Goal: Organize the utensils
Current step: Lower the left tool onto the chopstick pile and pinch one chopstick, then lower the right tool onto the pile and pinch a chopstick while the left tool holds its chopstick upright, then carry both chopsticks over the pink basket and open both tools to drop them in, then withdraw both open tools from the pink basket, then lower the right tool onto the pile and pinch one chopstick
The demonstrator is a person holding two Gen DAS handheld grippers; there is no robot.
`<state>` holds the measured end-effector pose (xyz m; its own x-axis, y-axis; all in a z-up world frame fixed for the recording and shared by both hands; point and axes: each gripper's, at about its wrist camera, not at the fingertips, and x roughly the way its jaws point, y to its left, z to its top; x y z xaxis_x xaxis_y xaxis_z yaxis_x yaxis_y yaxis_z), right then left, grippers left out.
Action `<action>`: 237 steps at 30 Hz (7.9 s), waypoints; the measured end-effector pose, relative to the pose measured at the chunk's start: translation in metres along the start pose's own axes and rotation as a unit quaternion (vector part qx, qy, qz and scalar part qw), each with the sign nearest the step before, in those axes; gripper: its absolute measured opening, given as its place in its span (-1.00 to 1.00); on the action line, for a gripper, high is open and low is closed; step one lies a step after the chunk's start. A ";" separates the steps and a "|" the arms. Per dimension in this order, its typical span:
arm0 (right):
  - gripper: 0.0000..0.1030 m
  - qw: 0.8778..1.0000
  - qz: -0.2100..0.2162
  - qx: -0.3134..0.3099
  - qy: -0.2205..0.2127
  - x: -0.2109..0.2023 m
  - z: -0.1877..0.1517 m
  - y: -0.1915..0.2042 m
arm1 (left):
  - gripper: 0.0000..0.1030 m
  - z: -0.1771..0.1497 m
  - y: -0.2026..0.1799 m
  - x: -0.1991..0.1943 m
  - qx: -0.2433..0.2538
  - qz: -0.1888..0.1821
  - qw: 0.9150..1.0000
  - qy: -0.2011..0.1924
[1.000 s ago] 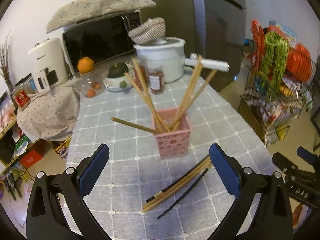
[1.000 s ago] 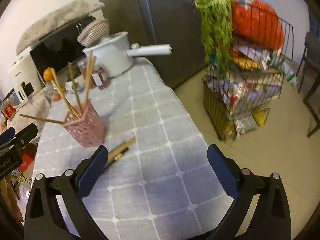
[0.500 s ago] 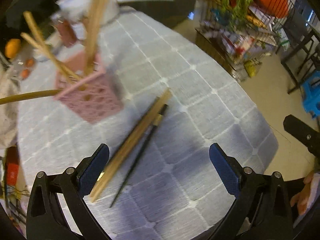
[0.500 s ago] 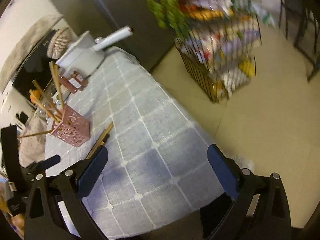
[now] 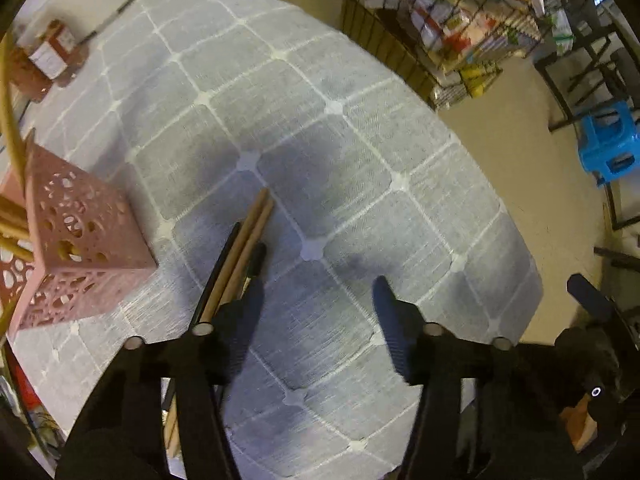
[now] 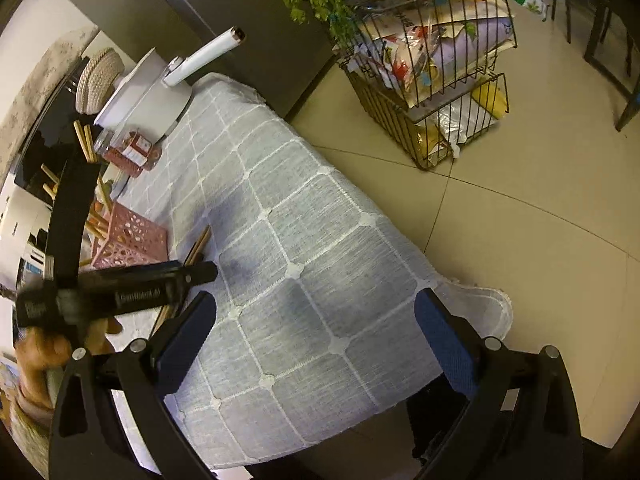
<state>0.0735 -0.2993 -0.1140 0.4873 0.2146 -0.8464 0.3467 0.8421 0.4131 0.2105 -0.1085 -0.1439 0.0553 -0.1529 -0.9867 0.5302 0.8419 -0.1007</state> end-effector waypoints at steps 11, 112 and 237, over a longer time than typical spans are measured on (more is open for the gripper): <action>0.88 1.000 0.012 -0.002 0.026 0.008 -0.002 0.006 | -0.12 -0.008 0.022 0.008 -0.011 -0.005 1.000 0.013; -0.89 0.974 0.106 -0.183 -0.081 -0.095 0.041 0.137 | -0.88 -0.163 0.046 -0.273 -0.168 0.021 0.894 -0.415; -0.89 0.970 0.028 0.197 0.139 0.249 0.229 0.180 | 0.86 -0.219 0.145 -0.174 -0.350 0.063 0.858 -0.372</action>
<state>0.4402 -0.2078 -0.1735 0.2986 0.4264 -0.8538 0.6312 0.5828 0.5118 0.0924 0.1536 -0.0149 0.7366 -0.1068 -0.6678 -0.1428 0.9406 -0.3079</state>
